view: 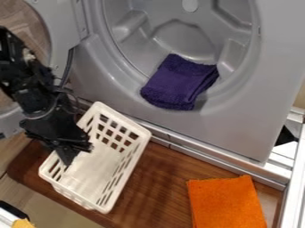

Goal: Moves the basket to the left side of the washing machine

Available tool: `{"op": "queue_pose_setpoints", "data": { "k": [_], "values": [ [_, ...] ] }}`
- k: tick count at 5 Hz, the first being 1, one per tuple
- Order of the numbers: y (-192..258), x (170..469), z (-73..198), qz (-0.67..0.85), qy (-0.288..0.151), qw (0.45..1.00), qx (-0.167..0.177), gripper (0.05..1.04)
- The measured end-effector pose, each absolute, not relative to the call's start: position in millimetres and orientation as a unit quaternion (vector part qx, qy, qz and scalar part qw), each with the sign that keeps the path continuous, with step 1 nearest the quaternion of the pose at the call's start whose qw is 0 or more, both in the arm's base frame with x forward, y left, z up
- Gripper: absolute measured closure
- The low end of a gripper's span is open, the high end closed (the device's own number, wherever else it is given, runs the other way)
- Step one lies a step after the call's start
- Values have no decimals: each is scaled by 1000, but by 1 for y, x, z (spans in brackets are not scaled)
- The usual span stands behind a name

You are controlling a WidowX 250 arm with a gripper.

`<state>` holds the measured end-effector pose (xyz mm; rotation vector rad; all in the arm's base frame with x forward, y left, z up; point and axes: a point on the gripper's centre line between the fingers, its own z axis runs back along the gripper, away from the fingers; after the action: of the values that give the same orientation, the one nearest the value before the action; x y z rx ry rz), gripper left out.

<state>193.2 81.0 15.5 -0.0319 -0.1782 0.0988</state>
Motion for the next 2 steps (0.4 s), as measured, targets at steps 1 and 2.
{"op": "queue_pose_setpoints", "data": {
  "k": [1,2],
  "values": [
    [99,202,5,48,-93,994,-17,993],
    [104,212,-11,40,-91,995,-28,993]
  ]
}}
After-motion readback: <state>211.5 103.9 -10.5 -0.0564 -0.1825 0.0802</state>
